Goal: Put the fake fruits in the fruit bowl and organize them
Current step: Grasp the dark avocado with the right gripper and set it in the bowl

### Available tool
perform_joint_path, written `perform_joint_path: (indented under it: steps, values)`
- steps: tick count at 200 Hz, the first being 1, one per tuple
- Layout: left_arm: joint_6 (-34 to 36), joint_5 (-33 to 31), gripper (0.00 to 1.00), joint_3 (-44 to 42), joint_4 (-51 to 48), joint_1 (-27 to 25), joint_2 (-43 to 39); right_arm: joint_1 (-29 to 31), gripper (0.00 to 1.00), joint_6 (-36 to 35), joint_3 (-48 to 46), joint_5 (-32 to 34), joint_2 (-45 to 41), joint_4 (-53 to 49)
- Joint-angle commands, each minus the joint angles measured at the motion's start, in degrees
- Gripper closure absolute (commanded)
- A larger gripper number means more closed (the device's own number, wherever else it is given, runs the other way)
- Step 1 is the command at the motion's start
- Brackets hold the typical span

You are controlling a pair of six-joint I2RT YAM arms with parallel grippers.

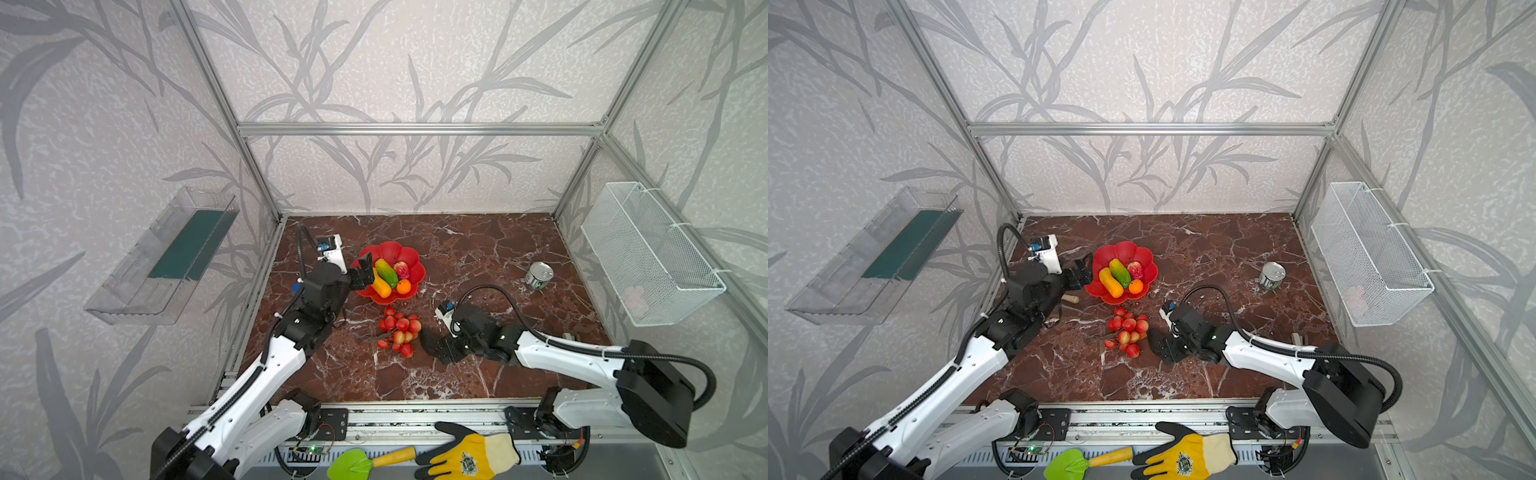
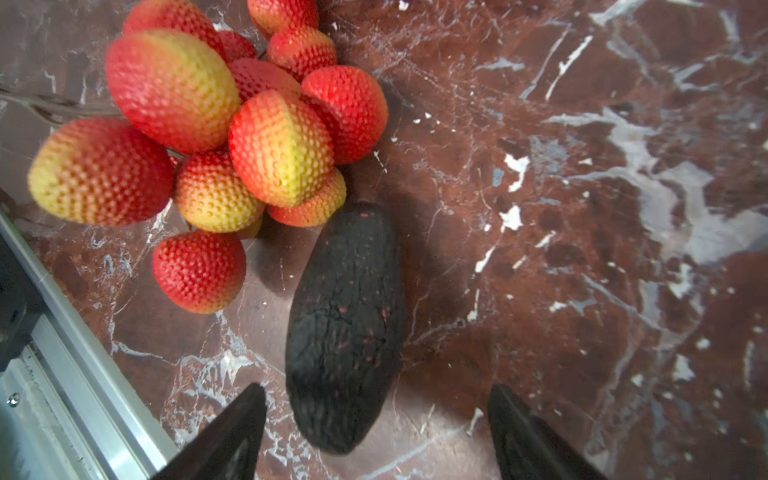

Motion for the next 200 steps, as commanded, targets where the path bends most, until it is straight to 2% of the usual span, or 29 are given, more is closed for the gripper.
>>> perform_joint_path:
  steps: [1, 22, 42, 67, 83, 119, 140, 152, 200]
  values:
    - [-3.6, -5.2, 0.09, -4.6, -0.9, 0.8, -6.1, 0.7, 0.19, 0.5, 3.2, 0.3, 3.8, 2.7]
    - [-5.8, -6.0, 0.09, -8.1, -4.2, 1.1, -11.4, 1.0, 0.26, 0.3, 5.1, -0.8, 7.7, 2.6]
    - [-7.4, -6.3, 0.08, -10.4, -7.0, 1.3, -14.7, 1.3, 0.38, 1.2, 5.9, -0.9, 10.0, 3.1]
    - [-9.6, -5.8, 0.08, -12.4, -9.2, 1.4, -17.1, 1.3, 0.55, 2.7, 4.6, 0.3, 9.3, 4.1]
    - [-10.8, -5.8, 0.08, -13.5, -9.5, 1.5, -18.0, 1.3, 0.61, 2.9, 4.1, 2.6, 7.2, 2.3]
    - [-11.5, -4.2, 0.08, -14.4, -11.7, 1.5, -19.1, -0.1, 0.63, -1.6, 3.9, 11.0, -2.7, -1.8]
    - [-11.7, -2.2, 0.09, -14.4, -15.1, 1.5, -20.7, -4.3, 0.63, -7.2, 8.0, 8.1, -4.4, -1.5]
    - [-12.6, -0.7, 0.10, -15.1, -16.6, 1.5, -22.5, -5.1, 0.63, -10.9, 12.3, 6.6, -2.2, -1.4]
    - [-18.2, 6.7, 0.14, -19.6, -19.4, 1.5, -30.9, -5.1, 0.64, -20.8, 32.7, -1.3, 17.0, -2.9]
